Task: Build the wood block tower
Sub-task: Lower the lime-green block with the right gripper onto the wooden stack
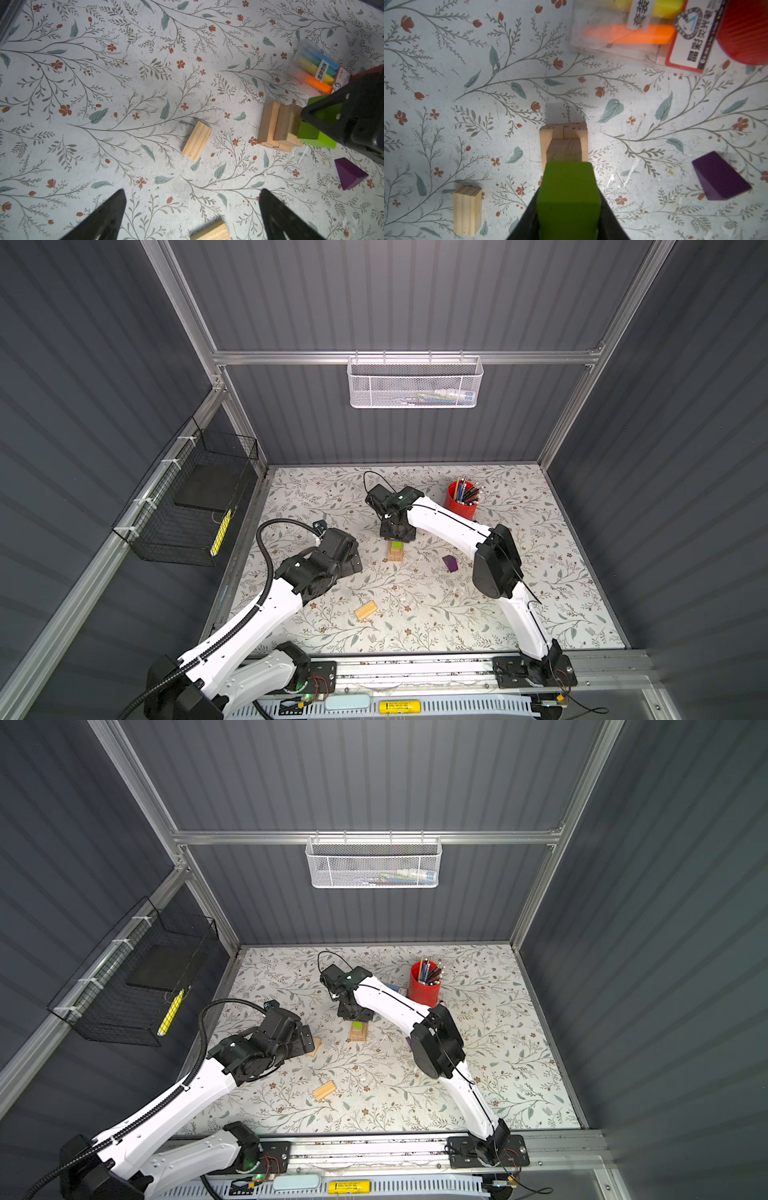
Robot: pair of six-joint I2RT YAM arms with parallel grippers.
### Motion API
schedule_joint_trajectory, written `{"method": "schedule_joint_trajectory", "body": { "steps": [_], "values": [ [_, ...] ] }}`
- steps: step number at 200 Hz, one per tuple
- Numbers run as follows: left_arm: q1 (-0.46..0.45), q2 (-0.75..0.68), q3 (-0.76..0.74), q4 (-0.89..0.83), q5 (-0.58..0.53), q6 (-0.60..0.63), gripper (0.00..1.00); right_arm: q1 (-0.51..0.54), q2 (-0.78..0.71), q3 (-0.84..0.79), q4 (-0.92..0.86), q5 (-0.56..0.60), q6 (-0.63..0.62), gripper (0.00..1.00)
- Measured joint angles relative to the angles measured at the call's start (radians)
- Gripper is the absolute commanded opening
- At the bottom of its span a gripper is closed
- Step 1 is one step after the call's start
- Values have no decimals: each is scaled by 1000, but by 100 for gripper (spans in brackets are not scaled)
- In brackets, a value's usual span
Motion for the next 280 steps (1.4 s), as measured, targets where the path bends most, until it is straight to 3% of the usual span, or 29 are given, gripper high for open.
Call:
{"method": "schedule_joint_trajectory", "body": {
  "steps": [83,162,280],
  "values": [
    [0,0,0,0,0,0,100,-2,31,6,-6,0,0,36],
    [0,5,0,0,0,0,100,-2,34,6,-7,-15,0,47],
    [0,8,0,0,0,-7,100,-2,44,6,-7,-26,-6,39]
  ]
}}
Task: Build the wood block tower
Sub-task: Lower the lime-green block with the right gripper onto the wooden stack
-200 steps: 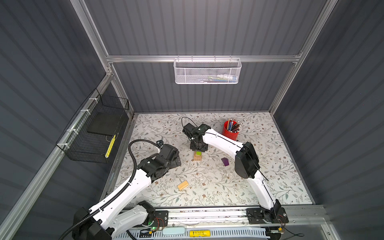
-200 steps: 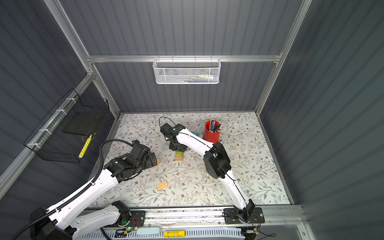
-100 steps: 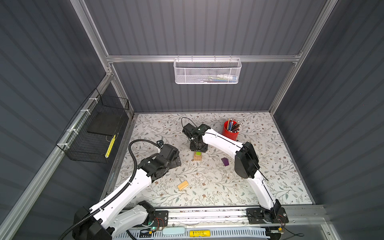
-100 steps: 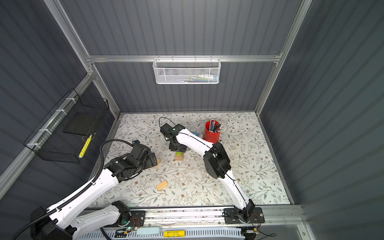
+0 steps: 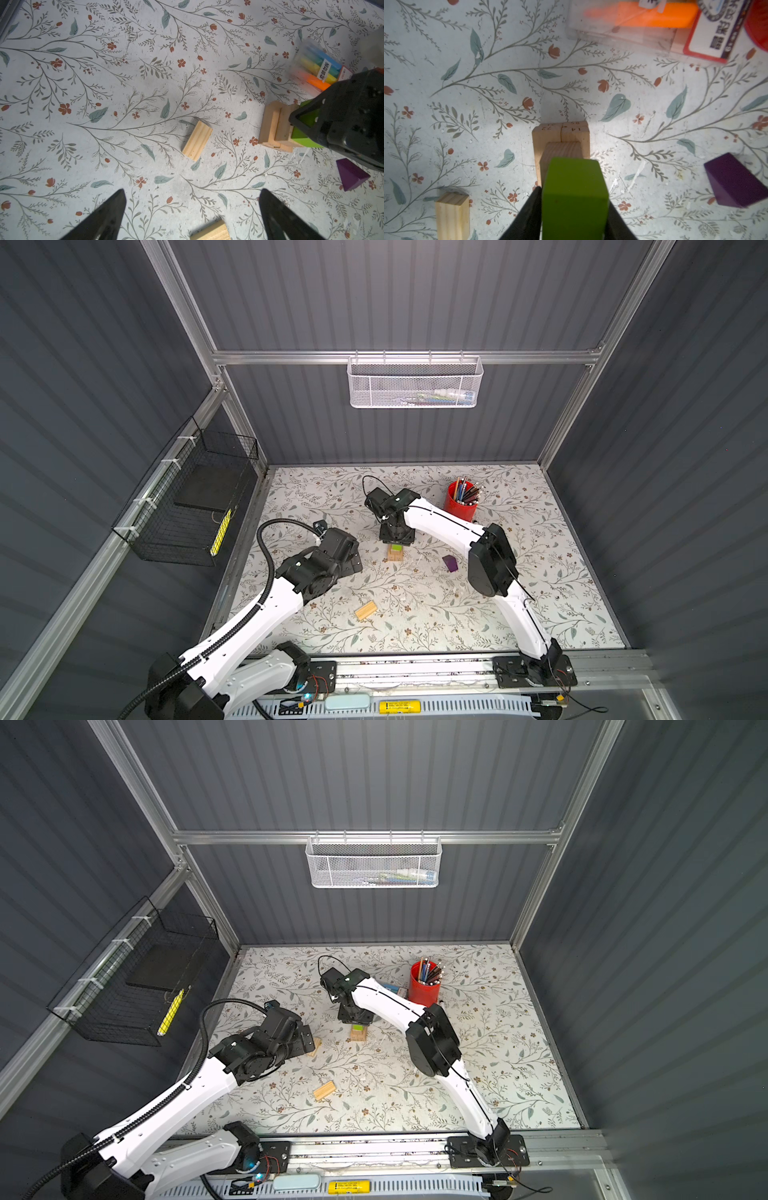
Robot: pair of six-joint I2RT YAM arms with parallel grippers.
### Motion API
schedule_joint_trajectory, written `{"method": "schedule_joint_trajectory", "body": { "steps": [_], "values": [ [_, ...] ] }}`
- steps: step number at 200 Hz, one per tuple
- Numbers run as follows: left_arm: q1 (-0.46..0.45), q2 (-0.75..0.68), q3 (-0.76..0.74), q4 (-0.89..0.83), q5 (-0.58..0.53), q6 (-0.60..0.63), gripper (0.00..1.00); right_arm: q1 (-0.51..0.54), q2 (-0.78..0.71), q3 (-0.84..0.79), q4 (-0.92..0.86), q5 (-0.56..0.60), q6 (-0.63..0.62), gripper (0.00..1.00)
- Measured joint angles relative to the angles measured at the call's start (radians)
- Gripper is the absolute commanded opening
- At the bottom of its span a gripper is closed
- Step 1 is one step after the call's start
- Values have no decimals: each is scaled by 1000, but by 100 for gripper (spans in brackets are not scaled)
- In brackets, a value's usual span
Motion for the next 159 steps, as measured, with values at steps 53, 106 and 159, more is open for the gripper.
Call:
{"method": "schedule_joint_trajectory", "body": {
  "steps": [53,106,159],
  "values": [
    [0,0,0,0,0,0,100,0,0,0,0,0,-6,38],
    [0,10,0,0,-1,0,100,1,0,0,0,0,-13,41],
    [0,10,0,0,-1,0,100,1,0,0,1,-18,-20,44]
  ]
}}
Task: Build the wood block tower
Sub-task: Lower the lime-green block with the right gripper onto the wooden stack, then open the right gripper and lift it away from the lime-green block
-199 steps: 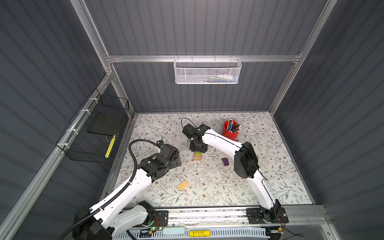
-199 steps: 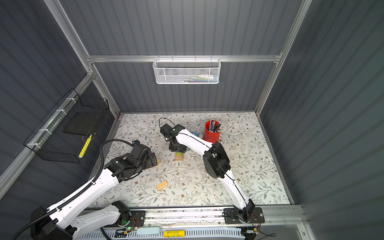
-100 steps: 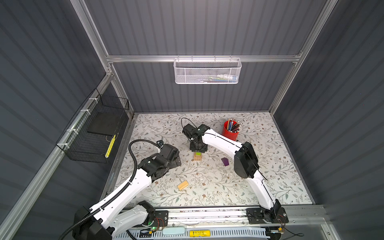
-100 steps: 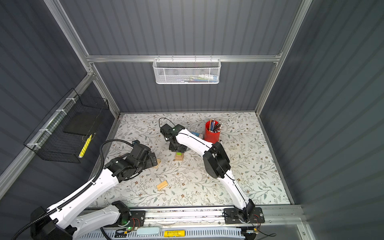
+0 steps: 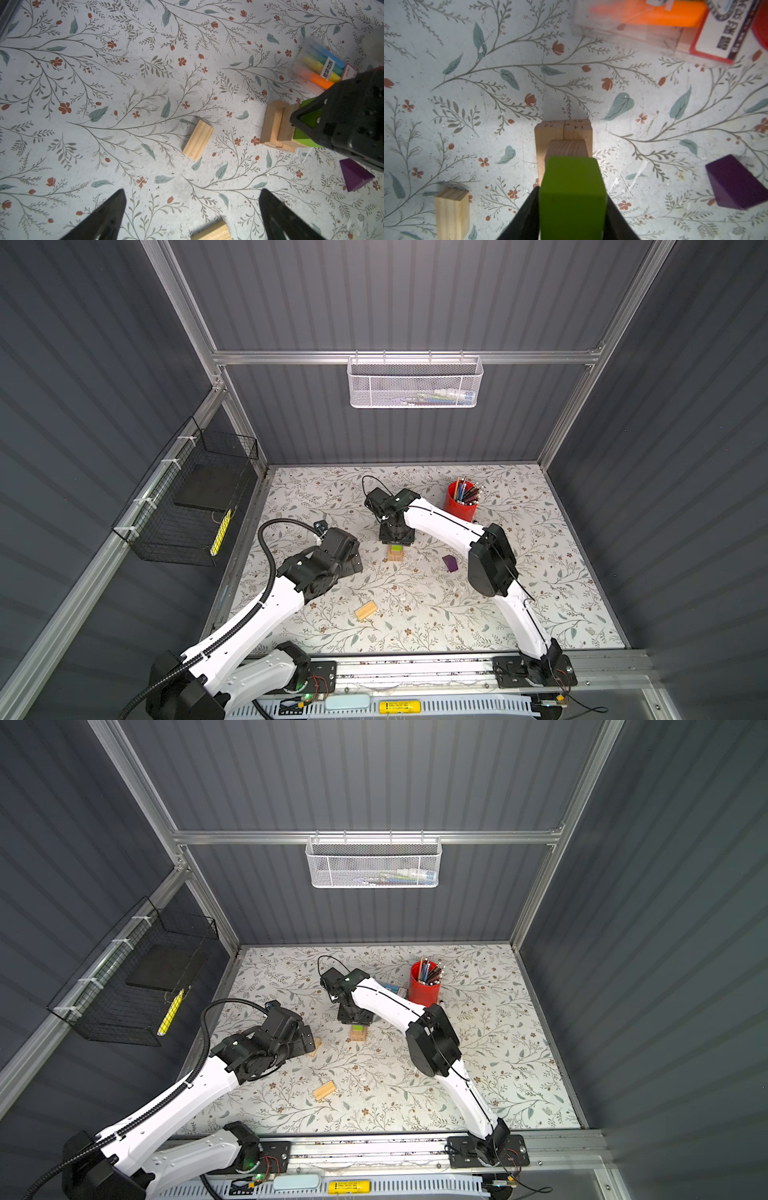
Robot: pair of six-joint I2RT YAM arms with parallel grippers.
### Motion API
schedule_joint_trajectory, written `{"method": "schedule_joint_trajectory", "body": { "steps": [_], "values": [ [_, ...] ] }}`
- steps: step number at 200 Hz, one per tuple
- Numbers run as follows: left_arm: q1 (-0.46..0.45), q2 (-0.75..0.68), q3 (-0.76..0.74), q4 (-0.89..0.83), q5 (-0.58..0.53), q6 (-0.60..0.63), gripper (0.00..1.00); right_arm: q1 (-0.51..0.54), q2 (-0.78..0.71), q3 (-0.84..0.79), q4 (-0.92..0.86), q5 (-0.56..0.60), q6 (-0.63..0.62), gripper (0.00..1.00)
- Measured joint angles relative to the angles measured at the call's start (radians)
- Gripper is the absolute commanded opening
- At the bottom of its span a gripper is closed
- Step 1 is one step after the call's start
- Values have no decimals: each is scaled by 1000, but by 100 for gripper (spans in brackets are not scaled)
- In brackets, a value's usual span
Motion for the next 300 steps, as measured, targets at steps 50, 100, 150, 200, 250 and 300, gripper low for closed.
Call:
{"method": "schedule_joint_trajectory", "body": {
  "steps": [50,100,150,200,250,300],
  "values": [
    [0,1,0,0,0,0,100,0,0,0,7,-9,-2,40],
    [0,5,0,0,-3,0,100,0,0,-7,12,-9,-1,43],
    [0,5,0,-1,-3,0,100,0,0,-20,18,-20,-1,41],
    [0,5,0,-1,-3,0,100,0,0,-21,22,-24,-1,40],
    [0,7,0,-2,-3,0,100,0,-1,-21,32,-28,-3,55],
    [0,41,21,-11,-3,31,100,0,-75,-72,45,-27,-33,70]
  ]
}}
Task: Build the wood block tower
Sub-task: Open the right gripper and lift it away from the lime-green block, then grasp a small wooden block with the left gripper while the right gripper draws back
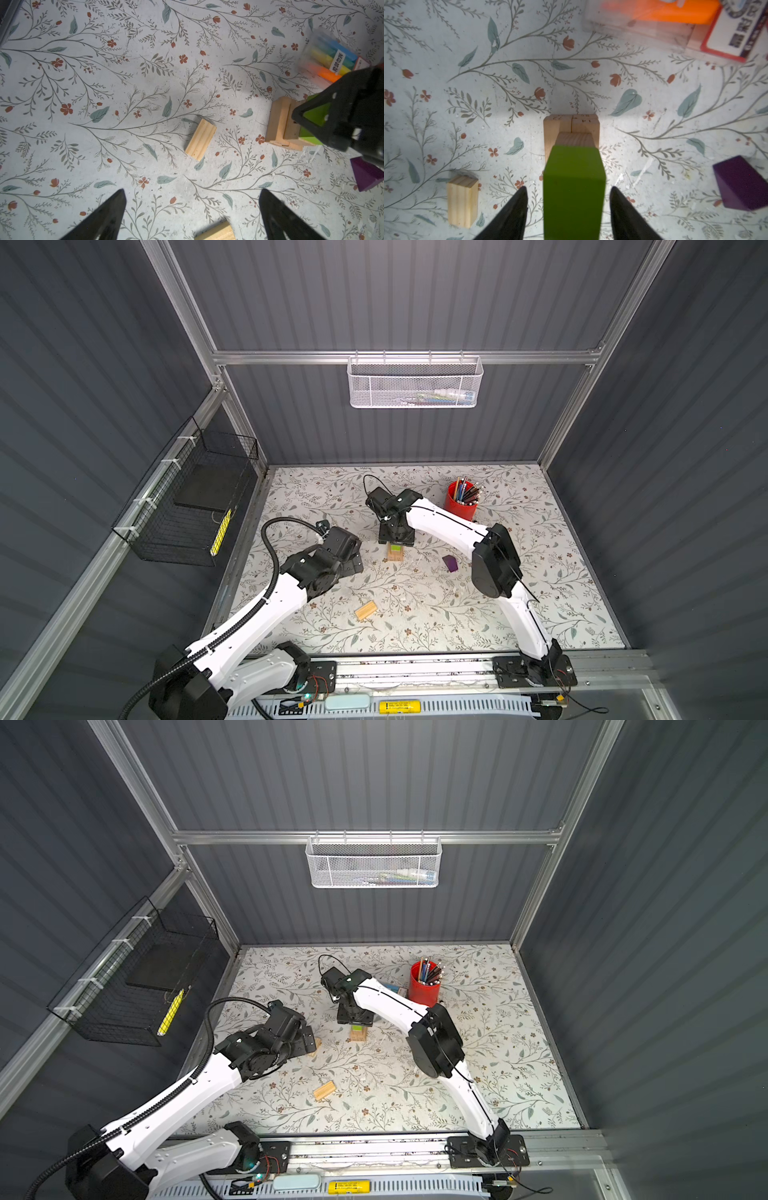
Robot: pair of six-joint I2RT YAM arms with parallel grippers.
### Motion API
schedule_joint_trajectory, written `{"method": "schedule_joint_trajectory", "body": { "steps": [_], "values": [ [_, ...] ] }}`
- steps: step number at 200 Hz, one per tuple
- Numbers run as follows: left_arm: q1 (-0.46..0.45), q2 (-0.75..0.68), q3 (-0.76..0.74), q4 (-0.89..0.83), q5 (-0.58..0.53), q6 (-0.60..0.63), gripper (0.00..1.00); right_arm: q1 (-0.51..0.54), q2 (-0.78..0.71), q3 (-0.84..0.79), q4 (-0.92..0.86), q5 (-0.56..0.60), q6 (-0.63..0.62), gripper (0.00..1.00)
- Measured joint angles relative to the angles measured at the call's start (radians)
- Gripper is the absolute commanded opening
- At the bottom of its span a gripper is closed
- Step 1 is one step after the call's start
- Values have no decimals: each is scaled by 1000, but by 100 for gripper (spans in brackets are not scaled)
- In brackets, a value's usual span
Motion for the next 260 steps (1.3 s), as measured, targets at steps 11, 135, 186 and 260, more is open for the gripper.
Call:
{"method": "schedule_joint_trajectory", "body": {
  "steps": [11,135,186,260],
  "values": [
    [0,14,20,-7,0,19,100,0,-54,-40,9,2,-9,75],
    [83,334,137,29,111,230,99,-24,-758,-896,434,-71,-187,99],
    [152,443,137,84,204,265,90,-24,-949,-1202,664,-141,-204,99],
    [161,528,139,119,254,271,78,-24,-1004,-1266,778,-159,-192,99]
  ]
}}
